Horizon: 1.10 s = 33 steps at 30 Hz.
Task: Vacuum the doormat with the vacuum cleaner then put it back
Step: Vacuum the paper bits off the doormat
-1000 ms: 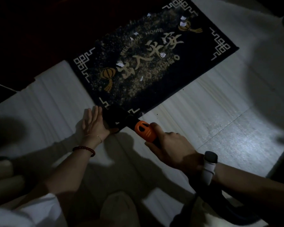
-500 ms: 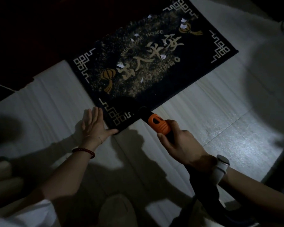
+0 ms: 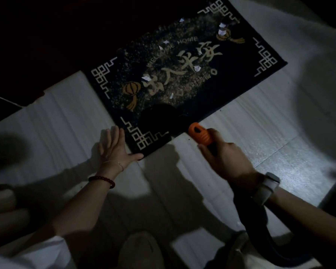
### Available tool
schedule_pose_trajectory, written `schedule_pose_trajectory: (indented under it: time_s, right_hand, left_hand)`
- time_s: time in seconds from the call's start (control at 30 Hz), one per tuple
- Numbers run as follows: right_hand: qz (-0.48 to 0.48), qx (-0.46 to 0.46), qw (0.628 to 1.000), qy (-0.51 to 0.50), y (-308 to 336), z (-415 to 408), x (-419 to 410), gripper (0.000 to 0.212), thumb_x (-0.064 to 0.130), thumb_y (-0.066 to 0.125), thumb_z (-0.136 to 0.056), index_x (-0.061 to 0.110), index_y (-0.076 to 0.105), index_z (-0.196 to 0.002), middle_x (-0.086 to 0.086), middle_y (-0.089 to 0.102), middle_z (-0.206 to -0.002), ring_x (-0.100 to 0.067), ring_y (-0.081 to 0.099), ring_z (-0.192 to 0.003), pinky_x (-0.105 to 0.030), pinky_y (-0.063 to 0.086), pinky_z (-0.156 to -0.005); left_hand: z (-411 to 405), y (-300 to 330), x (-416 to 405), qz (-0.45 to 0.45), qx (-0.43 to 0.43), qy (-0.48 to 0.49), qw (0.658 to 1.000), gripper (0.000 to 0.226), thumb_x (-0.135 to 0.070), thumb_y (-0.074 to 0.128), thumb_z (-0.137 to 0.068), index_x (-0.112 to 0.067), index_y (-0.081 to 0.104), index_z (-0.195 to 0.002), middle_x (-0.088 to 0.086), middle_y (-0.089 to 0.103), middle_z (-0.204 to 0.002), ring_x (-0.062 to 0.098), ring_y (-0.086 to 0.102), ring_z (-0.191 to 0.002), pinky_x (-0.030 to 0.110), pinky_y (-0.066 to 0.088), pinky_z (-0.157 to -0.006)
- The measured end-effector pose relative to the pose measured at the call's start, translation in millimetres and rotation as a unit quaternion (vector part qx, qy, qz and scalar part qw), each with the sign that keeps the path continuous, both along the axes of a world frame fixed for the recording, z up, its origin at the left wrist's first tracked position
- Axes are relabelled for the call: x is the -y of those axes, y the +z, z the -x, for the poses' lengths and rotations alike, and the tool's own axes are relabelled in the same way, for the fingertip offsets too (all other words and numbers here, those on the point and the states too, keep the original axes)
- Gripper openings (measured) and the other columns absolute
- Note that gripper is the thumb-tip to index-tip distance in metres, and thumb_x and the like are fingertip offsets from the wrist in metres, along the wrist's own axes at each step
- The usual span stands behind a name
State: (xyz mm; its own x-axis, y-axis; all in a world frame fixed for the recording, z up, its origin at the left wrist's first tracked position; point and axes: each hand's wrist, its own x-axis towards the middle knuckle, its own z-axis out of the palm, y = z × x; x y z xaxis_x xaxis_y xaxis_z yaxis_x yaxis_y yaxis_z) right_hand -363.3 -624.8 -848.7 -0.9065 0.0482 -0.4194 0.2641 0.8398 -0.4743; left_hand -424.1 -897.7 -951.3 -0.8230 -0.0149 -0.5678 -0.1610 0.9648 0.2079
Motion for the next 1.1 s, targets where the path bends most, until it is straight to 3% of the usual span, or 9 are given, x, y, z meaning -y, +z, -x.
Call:
schedule_pose_trajectory:
  time_s: [0.1,0.27,0.37,0.53,0.63,0.77,0.83,1.03,1.1]
  right_hand:
    - [-0.018,-0.017,0.999,-0.026,6.9,-1.7,-3.7,0.056,0.046,0.043,-0.093,0.022,0.025,-0.141,-0.016,0.063,-0.109,-0.020,0.046,-0.071,-0.027,0.035,-0.065]
    - [0.024,-0.018,0.991,0.128,4.2,-4.3,41.5,0.061,0.048,0.038,-0.094,0.023,0.013,-0.144,-0.009,0.062,-0.112,-0.021,0.060,-0.083,-0.034,0.050,-0.074]
    - [0.017,-0.002,0.986,0.163,-3.4,-1.0,52.3,0.061,0.048,0.037,-0.095,0.022,0.012,-0.144,-0.010,0.061,-0.112,-0.021,0.057,-0.079,-0.031,0.046,-0.070]
    - [0.004,-0.010,0.998,0.064,2.8,10.7,18.1,0.057,0.048,0.038,-0.094,0.023,0.018,-0.142,-0.001,0.053,-0.091,-0.010,0.041,-0.058,-0.021,0.032,-0.053]
    - [-0.001,-0.045,0.998,0.037,11.2,18.5,16.7,0.057,0.046,0.039,-0.094,0.020,0.020,-0.142,0.001,0.046,-0.084,-0.014,0.042,-0.061,-0.024,0.033,-0.058]
    - [0.017,-0.036,0.989,0.140,6.0,14.4,49.5,0.059,0.048,0.038,-0.094,0.020,0.018,-0.142,-0.011,0.063,-0.099,-0.026,0.058,-0.077,-0.030,0.043,-0.066]
    - [0.018,-0.013,0.987,0.159,-1.4,11.6,56.3,0.058,0.047,0.037,-0.095,0.020,0.017,-0.142,-0.013,0.063,-0.107,-0.026,0.058,-0.078,-0.030,0.043,-0.066]
    - [-0.009,-0.017,1.000,-0.024,-4.9,33.3,-8.3,0.057,0.047,0.041,-0.093,0.020,0.026,-0.141,-0.019,0.064,-0.099,-0.026,0.050,-0.068,-0.032,0.041,-0.063]
    - [-0.012,-0.024,0.999,-0.028,0.2,31.6,-11.2,0.058,0.046,0.041,-0.093,0.019,0.025,-0.141,-0.017,0.063,-0.096,-0.029,0.055,-0.071,-0.032,0.041,-0.063]
  left_hand:
    - [1.1,1.6,-1.4,0.010,0.005,-0.002,1.000,0.111,-0.059,0.064,-0.074,-0.017,-0.007,-0.149,-0.002,-0.018,-0.156,0.021,-0.022,-0.142,0.051,-0.005,-0.114]
    - [2.4,2.1,-6.4,0.006,-0.010,0.019,1.000,0.115,-0.056,0.071,-0.069,-0.021,-0.005,-0.149,-0.002,-0.010,-0.158,0.022,-0.021,-0.142,0.051,-0.004,-0.115]
    - [1.6,2.4,-7.3,0.000,-0.015,0.032,0.999,0.116,-0.053,0.073,-0.069,-0.024,-0.007,-0.148,-0.003,-0.006,-0.158,0.023,-0.019,-0.143,0.051,-0.003,-0.116]
    - [2.0,1.5,-4.4,0.008,-0.004,0.023,1.000,0.112,-0.053,0.069,-0.073,-0.018,-0.004,-0.149,-0.003,-0.013,-0.157,0.022,-0.020,-0.142,0.052,-0.004,-0.116]
    - [0.8,-0.1,-1.5,-0.004,-0.003,0.033,0.999,0.113,-0.054,0.070,-0.071,-0.019,-0.004,-0.149,-0.005,-0.012,-0.157,0.021,-0.020,-0.143,0.052,-0.004,-0.116]
    - [-1.1,5.2,-8.1,0.000,-0.015,0.050,0.999,0.113,-0.051,0.073,-0.069,-0.020,-0.001,-0.149,-0.002,-0.005,-0.158,0.021,-0.019,-0.143,0.050,-0.004,-0.116]
    - [-1.7,6.2,-9.7,0.008,-0.009,0.053,0.999,0.112,-0.051,0.073,-0.070,-0.020,0.000,-0.149,-0.001,-0.004,-0.158,0.021,-0.020,-0.143,0.050,-0.005,-0.116]
    - [3.1,4.5,-6.6,0.025,0.022,0.015,0.999,0.114,-0.055,0.068,-0.073,-0.015,-0.008,-0.148,-0.001,-0.017,-0.156,0.021,-0.022,-0.142,0.054,-0.005,-0.115]
    - [6.1,7.9,-11.0,0.036,0.024,-0.011,0.999,0.115,-0.052,0.069,-0.073,-0.016,-0.011,-0.148,-0.001,-0.021,-0.155,0.020,-0.023,-0.142,0.055,-0.006,-0.114]
